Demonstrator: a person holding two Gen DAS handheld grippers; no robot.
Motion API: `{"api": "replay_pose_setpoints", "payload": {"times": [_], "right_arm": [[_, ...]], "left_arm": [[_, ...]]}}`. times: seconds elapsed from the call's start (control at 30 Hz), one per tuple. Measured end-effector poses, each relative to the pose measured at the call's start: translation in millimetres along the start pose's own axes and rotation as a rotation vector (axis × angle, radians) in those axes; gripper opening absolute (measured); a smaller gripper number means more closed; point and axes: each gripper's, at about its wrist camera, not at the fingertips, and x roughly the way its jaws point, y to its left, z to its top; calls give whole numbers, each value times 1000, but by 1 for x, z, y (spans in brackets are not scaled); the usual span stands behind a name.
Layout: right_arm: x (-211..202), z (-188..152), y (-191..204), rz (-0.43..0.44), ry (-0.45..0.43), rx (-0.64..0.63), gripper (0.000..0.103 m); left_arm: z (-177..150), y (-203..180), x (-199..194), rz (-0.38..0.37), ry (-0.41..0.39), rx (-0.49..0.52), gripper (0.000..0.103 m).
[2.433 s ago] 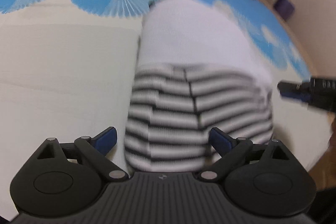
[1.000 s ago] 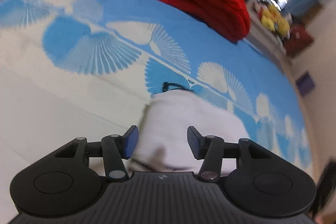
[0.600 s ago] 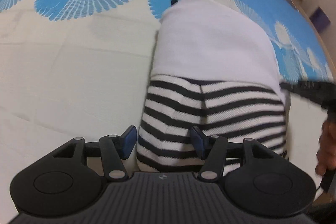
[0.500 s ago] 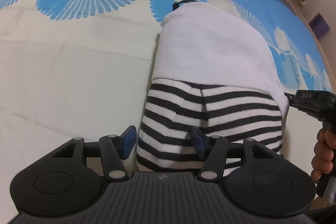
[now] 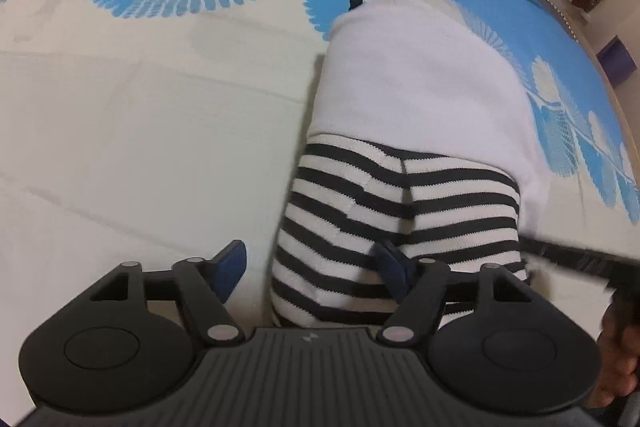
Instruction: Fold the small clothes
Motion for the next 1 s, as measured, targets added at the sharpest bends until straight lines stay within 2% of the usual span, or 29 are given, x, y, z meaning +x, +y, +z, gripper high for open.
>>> {"api": "replay_pose_setpoints", "payload": {"times": [0.07, 0.1, 0.27, 0.33, 0.43, 0.47, 0.5, 0.57, 0.7, 0.73, 0.8, 0.9, 1.0], "right_arm": [[4, -9, 1, -100, 24, -49, 43], [-1, -11, -1, -118, 12, -44, 43], [-66, -16, -8, -163, -177, -14, 43], [-99, -25, -7, -168, -260, -21, 45], [-145, -47, -3, -135, -372, -6, 51], [-157, -56, 0, -127, -399, -11, 54], [-170, -67, 5, -123, -424, -21, 56], [-187, -94, 18, -130, -457, -45, 66], [-197, -147, 44, -177, -455, -67, 83], [-196, -160, 49, -185, -454, -69, 88], [-187, -178, 57, -181, -456, -89, 89], [-166, -190, 65, -215, -408, -134, 89], [-159, -184, 67, -203, -402, -109, 89]], "left_arm": [[-2, -1, -15, 13, -48, 34, 76], [-3, -2, -25, 24, -87, 63, 77], [-4, -13, -80, 100, -238, 218, 80], [-12, -21, -112, 83, -302, 254, 86], [-38, -36, -159, 14, -387, 299, 91], [-48, -40, -171, 0, -408, 303, 93], [-62, -45, -182, -14, -428, 302, 100], [-91, -49, -195, -32, -466, 294, 103], [-148, -58, -190, -2, -478, 253, 103], [-163, -62, -183, 19, -464, 266, 103], [-181, -65, -165, 59, -415, 297, 103], [-181, -62, -144, 84, -321, 277, 103], [-170, -56, -136, 86, -340, 255, 103]]}}
